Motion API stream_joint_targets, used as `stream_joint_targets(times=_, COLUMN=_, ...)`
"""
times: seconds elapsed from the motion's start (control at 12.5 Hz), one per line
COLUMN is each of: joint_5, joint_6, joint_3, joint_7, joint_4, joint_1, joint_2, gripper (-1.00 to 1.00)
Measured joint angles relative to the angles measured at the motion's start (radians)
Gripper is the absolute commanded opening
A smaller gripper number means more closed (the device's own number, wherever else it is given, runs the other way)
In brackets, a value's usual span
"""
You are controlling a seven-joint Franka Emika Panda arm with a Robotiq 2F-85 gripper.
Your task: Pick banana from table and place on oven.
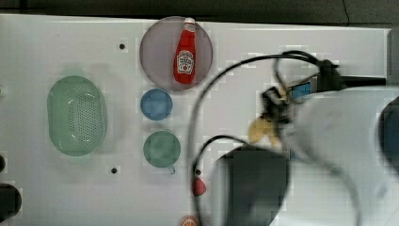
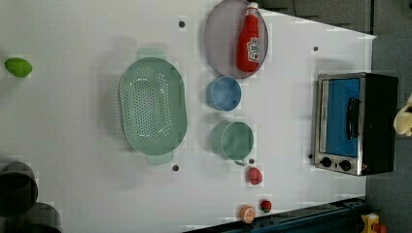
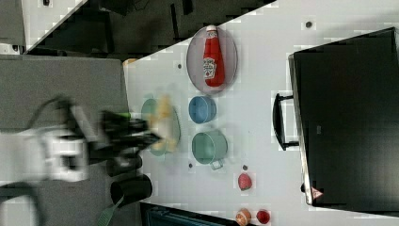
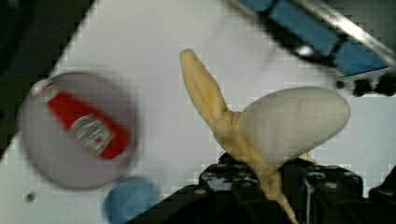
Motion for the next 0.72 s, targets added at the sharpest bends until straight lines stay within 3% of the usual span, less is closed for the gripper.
stream_joint_targets(times=0.4, joint_5=0.002, joint_6=0.122, joint_3=-0.294, joint_7=-0.353, joint_4=-0.024, joint_1=-0.031, joint_2=0.248, gripper=-0.62)
stream_joint_targets(times=0.72, joint_5=-0.005, joint_6=0.265, joint_3=-0.384, joint_7=-0.65, joint_4=-0.032, joint_1=-0.076, joint_2=0.297, gripper=-0.55)
